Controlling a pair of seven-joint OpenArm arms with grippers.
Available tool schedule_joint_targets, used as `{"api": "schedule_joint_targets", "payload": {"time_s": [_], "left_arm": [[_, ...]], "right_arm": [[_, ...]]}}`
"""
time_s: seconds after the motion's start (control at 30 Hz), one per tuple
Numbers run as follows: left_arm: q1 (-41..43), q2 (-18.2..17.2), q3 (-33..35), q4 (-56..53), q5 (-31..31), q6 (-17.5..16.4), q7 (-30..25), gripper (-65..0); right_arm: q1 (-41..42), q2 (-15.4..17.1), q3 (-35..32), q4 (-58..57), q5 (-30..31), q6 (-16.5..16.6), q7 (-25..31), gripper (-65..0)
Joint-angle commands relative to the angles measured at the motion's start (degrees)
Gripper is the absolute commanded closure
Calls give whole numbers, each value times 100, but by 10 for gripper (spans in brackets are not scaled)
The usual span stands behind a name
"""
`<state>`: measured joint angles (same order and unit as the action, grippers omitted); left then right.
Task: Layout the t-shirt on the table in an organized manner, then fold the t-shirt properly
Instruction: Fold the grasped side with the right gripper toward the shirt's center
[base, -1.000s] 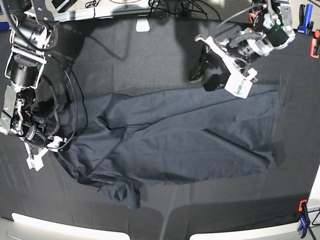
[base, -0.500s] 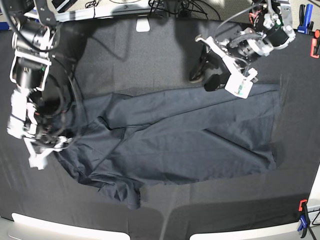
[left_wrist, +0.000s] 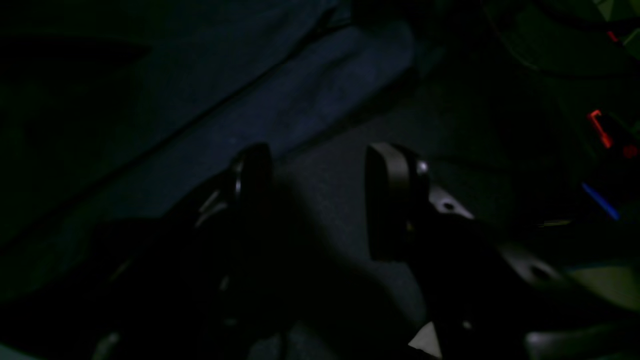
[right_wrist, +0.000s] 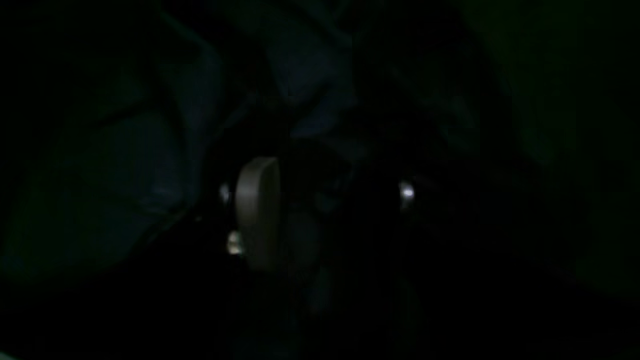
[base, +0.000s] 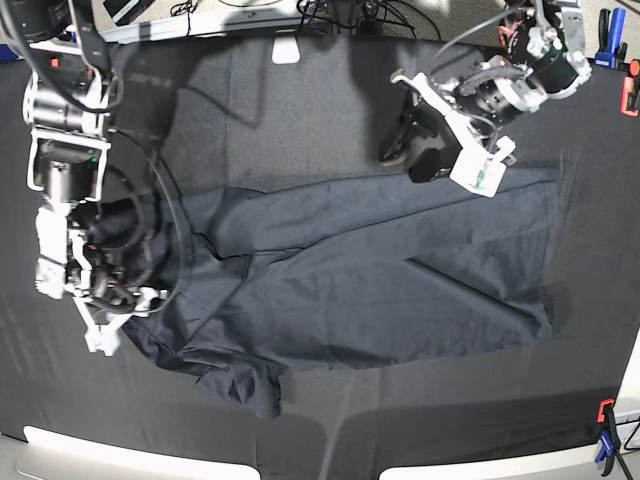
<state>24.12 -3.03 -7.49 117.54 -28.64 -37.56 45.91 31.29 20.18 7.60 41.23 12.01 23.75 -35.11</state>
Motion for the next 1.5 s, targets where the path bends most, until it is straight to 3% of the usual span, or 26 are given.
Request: {"api": "schedule_joint_targets", "payload": {"time_s": [0.0, 0.13, 0.67, 0.77, 0.83, 0.9, 0.97, 1.07, 1.33, 1.47], "left_arm": [[-15, -2, 4, 109, -136, -15, -133, -275], [-13, -2, 4, 109, -133, -13, -133, -275], [-13, -2, 4, 109, -133, -13, -133, -275], [-13, -2, 4, 109, -133, -13, -133, -275], [-13, -2, 4, 109, -131, -13, -131, -275], [-13, -2, 4, 109, -127, -15, -131, -275], [-13, -2, 4, 109, -111, -15, -125, -275], [-11, 0, 4, 105, -107, -15, -70, -275], [-13, 0, 4, 105, 162, -13, -74, -275], [-13, 0, 4, 105, 162, -11, -74, -275]], "right_arm": [[190, 42, 15, 85, 35, 26, 120, -170], [190, 9, 20, 85, 20, 24, 269, 0], [205, 55, 31, 881, 61, 24, 855, 0], [184, 9, 31, 881, 90, 26, 715, 0], [166, -24, 31, 881, 407, 168, 396, 0], [138, -35, 42, 890, 929, 868, 168, 0], [20, -63, 118, 1025, 1582, 1176, -101, 0], [-343, -173, 450, 1517, 2216, 1204, -404, 0], [-1574, -846, 1784, 3305, 2382, 1493, -940, 0], [-2238, -1016, 1961, 4028, 3093, 1488, -957, 0]]}}
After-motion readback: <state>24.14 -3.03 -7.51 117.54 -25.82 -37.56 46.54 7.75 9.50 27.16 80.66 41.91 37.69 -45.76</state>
